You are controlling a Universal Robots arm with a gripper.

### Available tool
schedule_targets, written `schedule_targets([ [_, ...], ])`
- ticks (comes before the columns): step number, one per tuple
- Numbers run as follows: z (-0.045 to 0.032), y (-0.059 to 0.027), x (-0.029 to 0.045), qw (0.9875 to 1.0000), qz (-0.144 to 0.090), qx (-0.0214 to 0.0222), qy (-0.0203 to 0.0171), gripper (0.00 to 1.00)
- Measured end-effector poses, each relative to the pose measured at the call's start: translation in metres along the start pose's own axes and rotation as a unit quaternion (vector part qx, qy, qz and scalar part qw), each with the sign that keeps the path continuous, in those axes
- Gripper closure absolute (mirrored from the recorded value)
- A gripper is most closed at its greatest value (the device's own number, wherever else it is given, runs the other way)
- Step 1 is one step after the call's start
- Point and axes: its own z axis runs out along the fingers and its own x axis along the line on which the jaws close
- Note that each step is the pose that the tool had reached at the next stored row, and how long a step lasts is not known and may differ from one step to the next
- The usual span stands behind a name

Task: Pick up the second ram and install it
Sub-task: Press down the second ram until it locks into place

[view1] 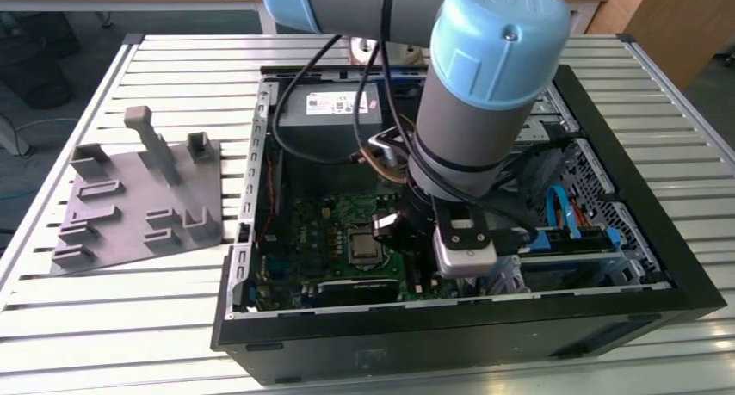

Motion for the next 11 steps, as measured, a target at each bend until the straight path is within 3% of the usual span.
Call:
schedule_targets([
  [3,0.0001,0.0004,0.0006,1.0,0.0,-0.0011,-0.0003,0.9],
  [5,-0.0085,-0.0018,-0.0033,1.0,0.0,-0.0009,-0.0002,0.9],
  [11,-0.0089,-0.0016,-0.0034,1.0,0.0,-0.0011,-0.0003,0.9],
])
